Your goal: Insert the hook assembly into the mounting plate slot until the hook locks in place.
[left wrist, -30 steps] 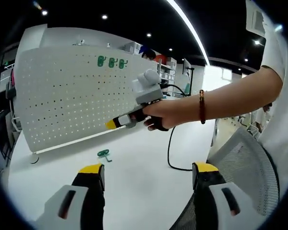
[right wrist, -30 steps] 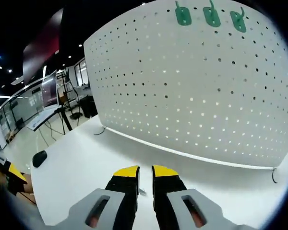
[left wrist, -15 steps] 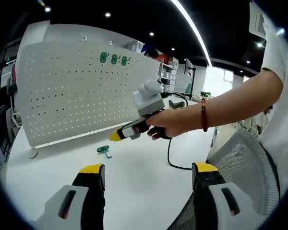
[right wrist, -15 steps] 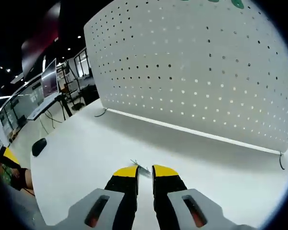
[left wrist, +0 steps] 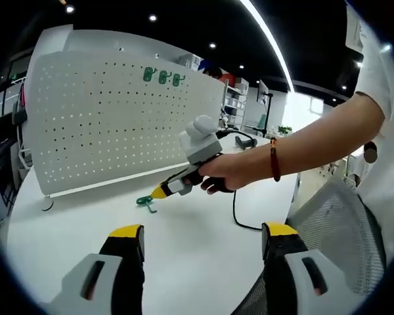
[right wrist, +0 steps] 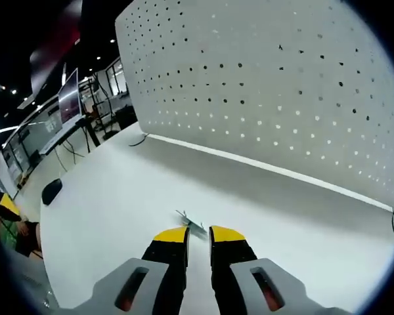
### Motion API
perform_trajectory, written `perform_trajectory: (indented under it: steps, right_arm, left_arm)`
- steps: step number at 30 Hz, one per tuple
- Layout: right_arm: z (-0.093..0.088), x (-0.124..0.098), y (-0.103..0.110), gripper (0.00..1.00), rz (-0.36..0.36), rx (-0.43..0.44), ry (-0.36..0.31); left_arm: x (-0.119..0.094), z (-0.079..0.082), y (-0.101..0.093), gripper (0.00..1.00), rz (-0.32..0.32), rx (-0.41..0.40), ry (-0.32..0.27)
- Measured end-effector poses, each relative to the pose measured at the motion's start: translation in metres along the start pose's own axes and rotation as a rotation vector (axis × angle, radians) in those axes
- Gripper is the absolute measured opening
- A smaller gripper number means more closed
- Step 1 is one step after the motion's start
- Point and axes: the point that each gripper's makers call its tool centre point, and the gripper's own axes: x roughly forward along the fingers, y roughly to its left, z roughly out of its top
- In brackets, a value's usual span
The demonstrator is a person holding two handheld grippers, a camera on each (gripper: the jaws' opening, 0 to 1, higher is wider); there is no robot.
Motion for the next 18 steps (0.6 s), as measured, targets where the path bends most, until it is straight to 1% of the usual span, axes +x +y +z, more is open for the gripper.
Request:
perform_trajectory:
  steps: [3, 5, 9, 11, 18]
  right_arm:
    - [-0.005, 0.004, -0.001, 0.11, 0.002, -0.011, 0.023]
    - [-0.005, 0.006, -0.003, 0.11, 0.003, -0.003, 0.022]
    - [-0.004, 0.009, -0.002, 0.10, 0.013, -0.004, 0.017]
    - [-0.006, 0.011, -0.003, 0.10, 0.020, -0.001, 0.025]
    - [-0.005, 0.014, -0.001, 0.08, 0.035, -0.010, 0.023]
  left_arm:
    - [0.000, 0.000, 0.002, 0.74, 0.002, -0.011, 0.000]
    - [0.000, -0.001, 0.004, 0.74, 0.007, -0.001, 0.010]
    - [0.001, 0.000, 0.008, 0.74, 0.012, -0.009, 0.008]
    - [0.001, -0.001, 0.009, 0.74, 0.016, -0.007, 0.014]
    - [0.003, 0.000, 0.011, 0.73, 0.020, -0.005, 0.017]
